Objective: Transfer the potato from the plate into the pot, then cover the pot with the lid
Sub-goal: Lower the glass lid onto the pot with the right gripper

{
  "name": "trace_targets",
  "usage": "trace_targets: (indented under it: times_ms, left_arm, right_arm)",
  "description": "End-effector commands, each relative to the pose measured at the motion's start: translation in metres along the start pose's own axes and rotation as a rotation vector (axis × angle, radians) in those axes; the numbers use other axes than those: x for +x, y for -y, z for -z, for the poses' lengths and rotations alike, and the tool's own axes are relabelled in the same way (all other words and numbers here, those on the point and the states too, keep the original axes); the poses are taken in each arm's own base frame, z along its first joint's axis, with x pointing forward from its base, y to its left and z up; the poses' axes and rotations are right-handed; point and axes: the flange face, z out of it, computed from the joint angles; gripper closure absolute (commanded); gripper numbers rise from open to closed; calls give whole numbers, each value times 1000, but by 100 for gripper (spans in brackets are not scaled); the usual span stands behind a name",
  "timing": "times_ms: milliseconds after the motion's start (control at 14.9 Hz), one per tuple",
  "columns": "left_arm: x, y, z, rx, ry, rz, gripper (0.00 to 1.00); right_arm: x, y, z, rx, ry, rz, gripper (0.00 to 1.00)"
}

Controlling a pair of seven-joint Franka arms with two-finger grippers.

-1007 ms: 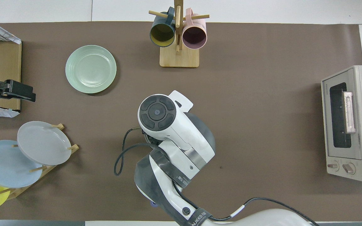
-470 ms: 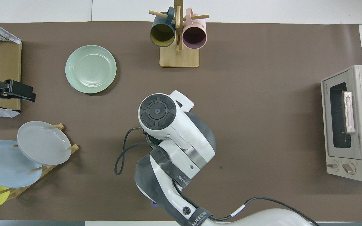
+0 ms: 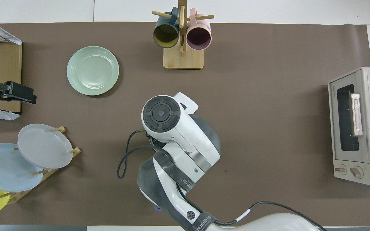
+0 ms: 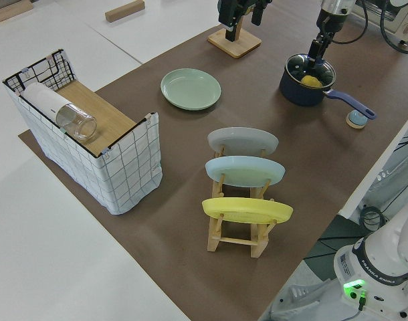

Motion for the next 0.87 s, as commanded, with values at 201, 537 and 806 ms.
trace_targets:
  times_ms: [201,537,806]
  left_arm:
    - [-4,4,0,17,10,0,0]
    - [-4,4,0,17,10,0,0]
    - [-4,4,0,17,10,0,0]
  right_arm:
    - [4,4,3,28,23,-30,100]
    - [1,5,-7,-22,-3,3,100]
    - [0,3,-13,-26,2,3,100]
